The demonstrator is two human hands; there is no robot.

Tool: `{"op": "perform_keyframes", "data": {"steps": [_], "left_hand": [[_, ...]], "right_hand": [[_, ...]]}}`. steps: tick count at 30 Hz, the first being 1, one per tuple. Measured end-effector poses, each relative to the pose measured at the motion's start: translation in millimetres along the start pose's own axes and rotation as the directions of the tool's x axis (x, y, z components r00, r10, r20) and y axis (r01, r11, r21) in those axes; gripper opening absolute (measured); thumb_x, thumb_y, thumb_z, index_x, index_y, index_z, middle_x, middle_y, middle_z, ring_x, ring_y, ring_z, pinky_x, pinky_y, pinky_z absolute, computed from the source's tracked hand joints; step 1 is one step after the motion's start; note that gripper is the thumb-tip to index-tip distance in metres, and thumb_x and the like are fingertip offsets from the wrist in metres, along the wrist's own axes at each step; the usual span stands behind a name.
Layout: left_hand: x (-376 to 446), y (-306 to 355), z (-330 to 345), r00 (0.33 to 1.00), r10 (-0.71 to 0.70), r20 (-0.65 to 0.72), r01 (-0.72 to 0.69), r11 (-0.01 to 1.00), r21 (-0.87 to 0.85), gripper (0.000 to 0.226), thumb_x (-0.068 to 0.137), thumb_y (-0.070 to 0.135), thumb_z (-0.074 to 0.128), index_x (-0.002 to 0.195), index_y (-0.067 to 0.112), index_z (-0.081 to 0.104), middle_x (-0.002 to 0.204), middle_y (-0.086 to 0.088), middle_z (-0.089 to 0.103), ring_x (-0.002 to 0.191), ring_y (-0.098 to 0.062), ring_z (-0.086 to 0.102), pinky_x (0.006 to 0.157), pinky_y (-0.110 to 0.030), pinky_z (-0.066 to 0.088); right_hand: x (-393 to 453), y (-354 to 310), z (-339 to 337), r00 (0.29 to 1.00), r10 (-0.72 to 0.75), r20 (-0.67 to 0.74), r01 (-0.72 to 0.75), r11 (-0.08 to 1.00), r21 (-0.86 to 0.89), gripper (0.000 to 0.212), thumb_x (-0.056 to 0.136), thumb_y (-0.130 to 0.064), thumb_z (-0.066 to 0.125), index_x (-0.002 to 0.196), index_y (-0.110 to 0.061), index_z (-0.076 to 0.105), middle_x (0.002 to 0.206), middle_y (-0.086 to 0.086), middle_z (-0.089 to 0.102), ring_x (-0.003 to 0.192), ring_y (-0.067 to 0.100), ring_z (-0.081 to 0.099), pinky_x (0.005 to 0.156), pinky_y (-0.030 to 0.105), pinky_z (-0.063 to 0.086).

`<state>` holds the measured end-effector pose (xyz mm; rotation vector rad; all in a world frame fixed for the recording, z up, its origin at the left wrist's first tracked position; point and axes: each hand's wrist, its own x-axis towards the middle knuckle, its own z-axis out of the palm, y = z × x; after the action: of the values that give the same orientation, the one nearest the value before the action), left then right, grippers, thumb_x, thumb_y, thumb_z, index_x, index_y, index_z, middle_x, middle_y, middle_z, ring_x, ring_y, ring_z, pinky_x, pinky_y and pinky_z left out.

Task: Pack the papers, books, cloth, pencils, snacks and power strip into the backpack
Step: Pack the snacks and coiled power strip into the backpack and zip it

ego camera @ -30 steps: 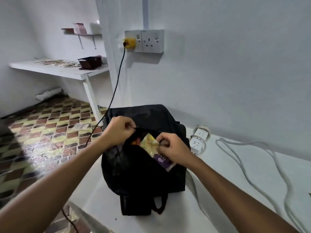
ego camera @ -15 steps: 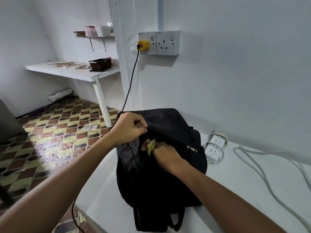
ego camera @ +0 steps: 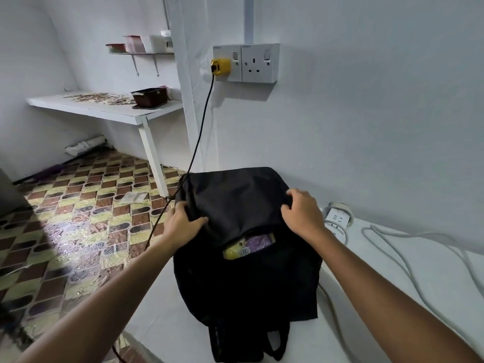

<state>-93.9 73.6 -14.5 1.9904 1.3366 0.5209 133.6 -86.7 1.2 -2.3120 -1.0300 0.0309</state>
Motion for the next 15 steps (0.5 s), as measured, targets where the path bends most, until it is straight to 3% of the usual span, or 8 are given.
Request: {"op": "perform_keyframes", "data": {"steps": [2, 4, 6, 8, 11, 15], "left_hand": [[0, -5, 3, 0.989, -0.138, 0.052, 0.146, 0.957, -0.250, 0.080, 0.078, 0.035, 0.074, 0.139, 0.013, 0.026, 0.138, -0.014, 0.041, 0.125, -0.033, 0.044, 0.108, -0.044, 0.037], [6, -10, 2, 0.957, -0.255, 0.141, 0.291, 0.842, -0.455, 0.088, 0.074, 0.034, 0.079, 0.138, 0.011, 0.023, 0.131, -0.013, 0.049, 0.115, -0.032, 0.053, 0.100, -0.045, 0.046], [10, -13, -4, 0.911, -0.318, 0.261, 0.410, 0.751, -0.518, 0.097, 0.064, 0.036, 0.086, 0.137, 0.006, 0.030, 0.124, -0.014, 0.056, 0.106, -0.031, 0.061, 0.089, -0.044, 0.054], [14, -19, -8, 0.867, -0.343, 0.362, 0.493, 0.700, -0.518, 0.087, 0.060, 0.034, 0.088, 0.129, 0.002, 0.047, 0.115, -0.015, 0.064, 0.097, -0.032, 0.067, 0.080, -0.042, 0.058], [17, -21, -10, 0.843, -0.349, 0.408, 0.531, 0.656, -0.536, 0.060, 0.070, 0.019, 0.083, 0.121, 0.000, 0.057, 0.109, -0.018, 0.068, 0.097, -0.035, 0.067, 0.084, -0.044, 0.055], [21, -7, -8, 0.893, -0.303, 0.332, 0.449, 0.579, -0.680, 0.056, 0.075, 0.001, 0.073, 0.127, 0.006, 0.053, 0.112, -0.018, 0.066, 0.094, -0.036, 0.065, 0.072, -0.042, 0.055]], "right_hand": [[6, 14, 9, 0.977, 0.164, 0.137, -0.174, 0.983, 0.064, 0.044, 0.088, -0.031, 0.056, 0.127, -0.013, 0.050, 0.127, 0.011, 0.053, 0.112, 0.030, 0.054, 0.093, 0.040, 0.045], [9, 19, 14, 0.964, 0.218, 0.150, -0.245, 0.950, 0.194, 0.047, 0.084, -0.035, 0.064, 0.123, -0.013, 0.050, 0.121, 0.007, 0.057, 0.106, 0.028, 0.057, 0.086, 0.035, 0.046], [12, 19, 13, 0.949, 0.272, 0.159, -0.308, 0.907, 0.287, 0.048, 0.079, -0.035, 0.070, 0.118, -0.013, 0.053, 0.114, 0.004, 0.062, 0.102, 0.026, 0.059, 0.080, 0.032, 0.043], [15, 19, 11, 0.923, 0.314, 0.223, -0.377, 0.858, 0.349, 0.044, 0.075, -0.035, 0.075, 0.110, -0.014, 0.059, 0.105, 0.004, 0.066, 0.095, 0.025, 0.060, 0.079, 0.030, 0.045], [17, 21, 8, 0.895, 0.319, 0.312, -0.433, 0.787, 0.439, 0.037, 0.074, -0.031, 0.079, 0.102, -0.014, 0.062, 0.100, 0.004, 0.067, 0.090, 0.023, 0.062, 0.076, 0.028, 0.045], [18, 20, 14, 0.913, 0.336, 0.230, -0.407, 0.723, 0.558, 0.023, 0.077, -0.016, 0.076, 0.099, -0.011, 0.069, 0.094, 0.003, 0.071, 0.084, 0.019, 0.065, 0.072, 0.026, 0.047]]}}
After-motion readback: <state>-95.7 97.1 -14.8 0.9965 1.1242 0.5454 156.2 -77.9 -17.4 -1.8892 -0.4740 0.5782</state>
